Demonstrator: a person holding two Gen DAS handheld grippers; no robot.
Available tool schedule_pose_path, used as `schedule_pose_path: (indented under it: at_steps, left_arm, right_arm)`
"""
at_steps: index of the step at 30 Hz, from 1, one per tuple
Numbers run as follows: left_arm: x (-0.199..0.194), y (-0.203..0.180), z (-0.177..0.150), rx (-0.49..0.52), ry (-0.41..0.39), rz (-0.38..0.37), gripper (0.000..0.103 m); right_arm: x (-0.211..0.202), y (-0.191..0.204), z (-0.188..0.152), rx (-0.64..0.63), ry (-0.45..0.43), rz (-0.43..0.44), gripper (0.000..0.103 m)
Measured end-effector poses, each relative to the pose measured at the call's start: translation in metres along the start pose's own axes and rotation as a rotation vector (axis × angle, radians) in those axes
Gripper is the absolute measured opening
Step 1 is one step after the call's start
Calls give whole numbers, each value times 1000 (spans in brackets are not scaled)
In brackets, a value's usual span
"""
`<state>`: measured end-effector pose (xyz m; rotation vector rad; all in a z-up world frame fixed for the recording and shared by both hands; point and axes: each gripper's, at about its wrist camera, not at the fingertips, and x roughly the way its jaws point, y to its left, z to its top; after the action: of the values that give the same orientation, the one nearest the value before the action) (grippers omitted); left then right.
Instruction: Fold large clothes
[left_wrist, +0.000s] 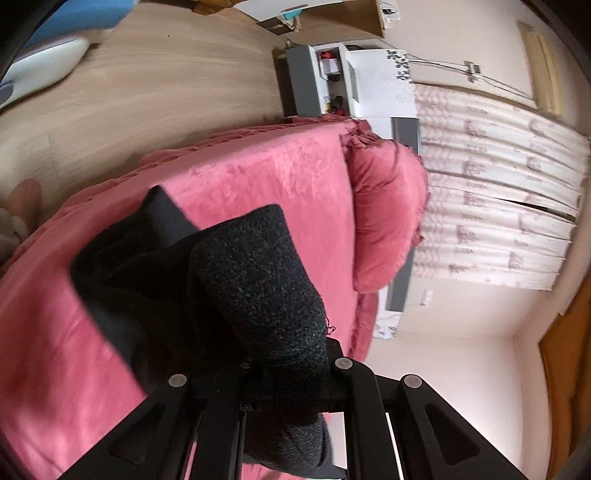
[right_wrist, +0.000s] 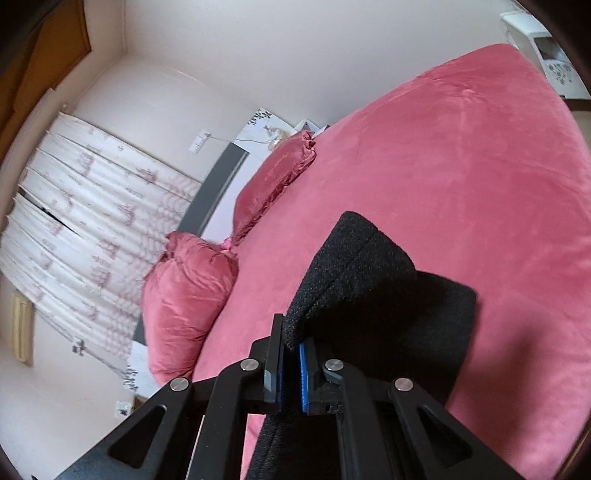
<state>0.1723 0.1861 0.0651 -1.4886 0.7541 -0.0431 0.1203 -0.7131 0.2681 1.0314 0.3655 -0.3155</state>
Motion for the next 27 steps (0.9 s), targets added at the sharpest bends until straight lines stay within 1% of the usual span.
schedule_pose_path:
  at_steps: [2, 3, 4, 5, 6, 7, 8, 9, 10, 11, 12, 13, 14, 16, 18, 19, 21, 23, 25, 27]
  left_arm:
    - [25, 1, 11, -7, -11, 32, 10]
    - [41, 1, 17, 2, -11, 61, 11]
    - [53, 3, 22, 4, -13, 88, 12]
    - [65, 5, 26, 5, -21, 110, 14]
    - [78, 6, 30, 14, -29, 139, 16]
    - [90, 8, 35, 24, -33, 165, 22]
    - [96, 11, 37, 33, -39, 165, 29]
    - [101, 12, 39, 43, -48, 164, 33]
    - [105, 13, 41, 59, -59, 150, 42]
    - [105, 13, 42, 70, -67, 136, 49]
    - [104, 12, 43, 92, -80, 107, 49]
    - [100, 10, 44, 121, -94, 88, 54]
    - [94, 8, 44, 150, -122, 91, 58]
    - [80, 6, 43, 220, -180, 135, 73]
    - [67, 10, 41, 292, -199, 168, 74]
    - [61, 13, 39, 324, -208, 201, 76]
    - [51, 25, 35, 393, -224, 302, 78]
    - [42, 44, 31, 431, -221, 378, 78]
    - [35, 62, 30, 438, -200, 412, 78]
    - [34, 73, 29, 441, -171, 412, 78]
  right_arm:
    - [36, 9, 4, -18, 8, -46, 6]
    - [59, 12, 3, -17, 19, -63, 6]
    - [72, 13, 3, -15, 25, -75, 6]
    - [93, 15, 0, -13, 33, -104, 6]
    - [107, 15, -2, -11, 35, -122, 8]
    - [123, 14, -6, -13, 34, -135, 10]
    - [138, 13, -10, -13, 37, -146, 13]
    - [152, 11, -14, -11, 50, -158, 25]
    - [165, 8, -19, -11, 67, -166, 35]
    - [175, 6, -26, -24, 81, -187, 36]
    - [180, 5, -30, -44, 85, -199, 37]
    - [181, 3, -34, -63, 88, -198, 39]
    - [180, 0, -38, -89, 87, -191, 39]
    - [170, -5, -45, -139, 88, -174, 41]
    - [151, -16, -55, -155, 112, -132, 41]
    - [144, -19, -60, -166, 132, -123, 41]
    - [118, -27, -79, -229, 166, -116, 41]
    - [97, -33, -102, -271, 193, -133, 41]
    - [75, -44, -130, -290, 239, -127, 42]
    - [50, -53, -162, -313, 266, -132, 42]
